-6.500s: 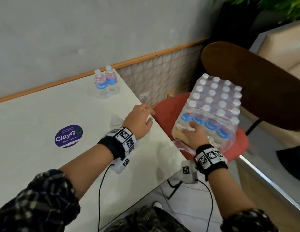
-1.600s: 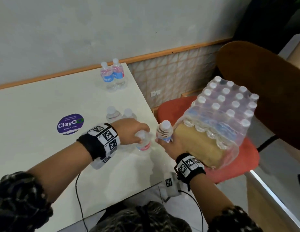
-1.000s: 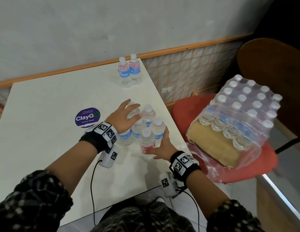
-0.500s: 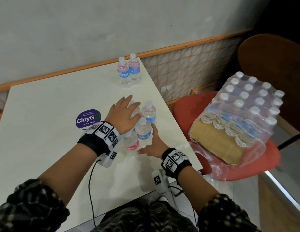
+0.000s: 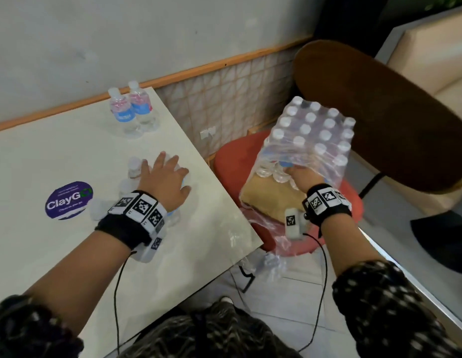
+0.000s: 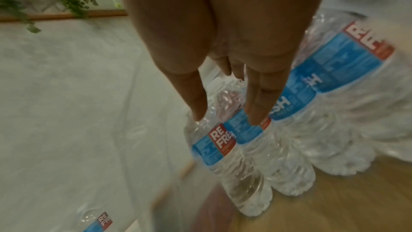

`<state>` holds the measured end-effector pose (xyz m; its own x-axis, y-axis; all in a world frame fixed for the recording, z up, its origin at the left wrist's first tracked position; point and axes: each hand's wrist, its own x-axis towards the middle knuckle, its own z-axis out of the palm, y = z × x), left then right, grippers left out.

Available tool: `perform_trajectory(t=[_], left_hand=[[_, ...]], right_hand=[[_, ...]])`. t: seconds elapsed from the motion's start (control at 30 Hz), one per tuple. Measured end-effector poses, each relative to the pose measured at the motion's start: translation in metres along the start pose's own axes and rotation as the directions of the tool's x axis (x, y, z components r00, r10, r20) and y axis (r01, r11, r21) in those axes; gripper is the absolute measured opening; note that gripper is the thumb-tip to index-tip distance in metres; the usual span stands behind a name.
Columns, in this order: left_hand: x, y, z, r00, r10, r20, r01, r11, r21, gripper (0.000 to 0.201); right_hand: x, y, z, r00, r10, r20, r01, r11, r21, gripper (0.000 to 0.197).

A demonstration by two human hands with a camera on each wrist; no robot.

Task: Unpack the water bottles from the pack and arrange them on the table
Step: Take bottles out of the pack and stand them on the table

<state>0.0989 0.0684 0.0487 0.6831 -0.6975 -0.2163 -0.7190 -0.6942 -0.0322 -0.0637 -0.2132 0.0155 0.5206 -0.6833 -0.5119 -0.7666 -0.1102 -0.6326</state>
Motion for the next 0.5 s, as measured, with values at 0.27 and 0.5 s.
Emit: perform_trajectory(t=[0.27,0.5], left_hand=[[0.011,0.067,-0.007,0.94,0.293,-0.173,-0.336,0.877,-0.343,0.037],[0.028,0.12,-0.002,0.925,0.372,-0.079,-0.367,0.818,-0.444,0.068]], right_hand=[[0.017,0.005,0.002,0.992,0.106,-0.064,-0.091,0.976,0.2,0.063],[-0.031,0.003,0.025,0.986,-0.141,-0.088,0.151,0.981,0.122,0.045]])
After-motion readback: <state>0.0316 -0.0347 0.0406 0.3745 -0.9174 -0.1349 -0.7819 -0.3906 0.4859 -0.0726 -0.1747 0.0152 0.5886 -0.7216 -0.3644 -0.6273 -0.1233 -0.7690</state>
